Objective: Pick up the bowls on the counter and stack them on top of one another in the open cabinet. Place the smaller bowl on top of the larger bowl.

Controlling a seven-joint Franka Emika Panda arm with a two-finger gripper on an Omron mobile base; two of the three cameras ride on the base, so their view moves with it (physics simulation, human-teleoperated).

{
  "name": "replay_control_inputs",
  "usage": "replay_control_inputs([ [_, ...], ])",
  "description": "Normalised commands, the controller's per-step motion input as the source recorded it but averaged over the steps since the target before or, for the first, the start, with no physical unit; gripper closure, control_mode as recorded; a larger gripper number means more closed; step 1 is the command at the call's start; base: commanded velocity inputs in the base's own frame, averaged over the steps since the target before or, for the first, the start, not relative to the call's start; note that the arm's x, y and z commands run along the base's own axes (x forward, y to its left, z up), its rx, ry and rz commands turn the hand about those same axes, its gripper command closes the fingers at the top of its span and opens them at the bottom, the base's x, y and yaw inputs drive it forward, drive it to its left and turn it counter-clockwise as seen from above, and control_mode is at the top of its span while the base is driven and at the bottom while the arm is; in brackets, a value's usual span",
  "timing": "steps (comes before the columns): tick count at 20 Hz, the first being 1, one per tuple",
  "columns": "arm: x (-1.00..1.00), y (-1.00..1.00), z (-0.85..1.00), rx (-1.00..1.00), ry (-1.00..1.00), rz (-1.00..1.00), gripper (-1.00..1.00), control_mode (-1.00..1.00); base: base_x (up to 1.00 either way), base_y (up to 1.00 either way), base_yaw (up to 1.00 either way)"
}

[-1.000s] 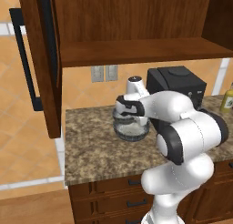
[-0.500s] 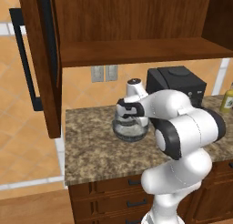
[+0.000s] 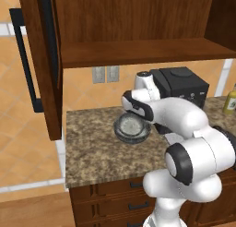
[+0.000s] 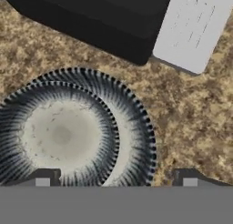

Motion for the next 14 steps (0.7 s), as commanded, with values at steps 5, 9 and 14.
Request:
replay_control_inputs([
  [5,-0.06,0.0,-0.44,0.0,0.07,0.35,-1.0,-1.0,0.0,0.0,0.0],
  [9,-0.07,0.0,-0.38,0.02,0.03,0.12,-1.0,-1.0,0.0,0.0,0.0],
  [14,0.0,0.01,-0.49,0.0,0.05,0.02,-1.0,-1.0,0.0,0.0,0.0],
])
